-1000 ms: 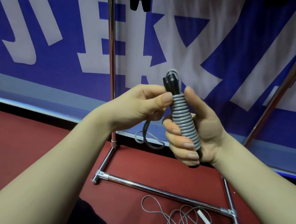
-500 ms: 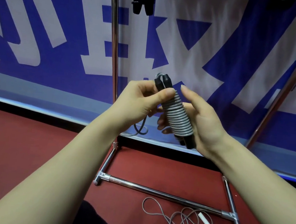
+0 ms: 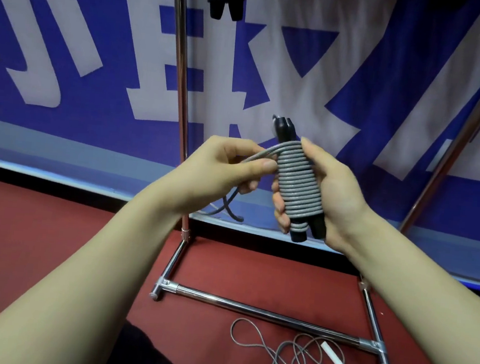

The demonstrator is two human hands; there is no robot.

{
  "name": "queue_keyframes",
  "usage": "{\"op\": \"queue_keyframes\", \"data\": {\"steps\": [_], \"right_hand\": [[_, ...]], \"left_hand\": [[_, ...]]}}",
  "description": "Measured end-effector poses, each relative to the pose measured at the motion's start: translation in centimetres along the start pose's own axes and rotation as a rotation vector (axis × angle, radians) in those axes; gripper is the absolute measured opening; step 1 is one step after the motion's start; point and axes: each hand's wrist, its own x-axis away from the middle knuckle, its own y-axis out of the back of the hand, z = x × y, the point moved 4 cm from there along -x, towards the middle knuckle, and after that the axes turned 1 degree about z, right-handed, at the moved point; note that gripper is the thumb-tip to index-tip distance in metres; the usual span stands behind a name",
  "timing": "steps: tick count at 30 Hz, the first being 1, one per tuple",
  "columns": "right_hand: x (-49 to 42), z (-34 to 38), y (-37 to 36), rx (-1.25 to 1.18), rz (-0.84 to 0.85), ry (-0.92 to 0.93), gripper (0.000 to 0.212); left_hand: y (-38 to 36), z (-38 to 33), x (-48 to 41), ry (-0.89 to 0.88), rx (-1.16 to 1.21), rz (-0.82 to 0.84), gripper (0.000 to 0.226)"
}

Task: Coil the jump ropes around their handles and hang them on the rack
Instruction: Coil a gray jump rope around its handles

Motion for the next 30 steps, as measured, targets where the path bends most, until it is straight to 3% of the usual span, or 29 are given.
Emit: {"op": "queue_keyframes", "data": {"steps": [4, 9, 12, 16, 19, 24, 28, 30], "right_hand": [[0.1, 0.5, 0.1, 0.011, 0.047, 0.05, 0.054], [-0.1, 0.6, 0.2, 0.049, 0.04, 0.063, 0.053], [-0.1, 0.5, 0.2, 0.058, 0.04, 0.054, 0.056], [0.5, 0.6, -0.4, -0.002, 0.102, 0.035, 0.056], [0.7, 0.6, -1.1, -0.045, 0.15, 0.01, 0.055], [1.3, 0.3, -2.3, -0.095, 0.321, -0.085, 0.062], [1.9, 0.1, -3.4, -0.186, 0.567, -0.163, 0.066], [1.9, -0.1, -3.5, -0.231, 0.669, -0.179, 0.065]], "left_hand": [[0.3, 0.4, 0.3, 0.031, 0.095, 0.104, 0.016], [0.5, 0.1, 0.1, 0.051, 0.055, 0.039, 0.055], [0.2, -0.5, 0.4, 0.054, 0.036, 0.071, 0.034], [0.4, -0.9, 0.2, 0.029, 0.03, 0.044, 0.055], [0.1, -1.4, 0.1, -0.004, 0.027, 0.049, 0.026], [-0.3, -1.4, 0.2, -0.069, 0.174, 0.171, 0.025], [-0.5, -1.1, -0.2, -0.062, 0.236, 0.241, 0.076], [-0.4, -1.1, -0.2, -0.081, 0.269, 0.279, 0.069]]}}
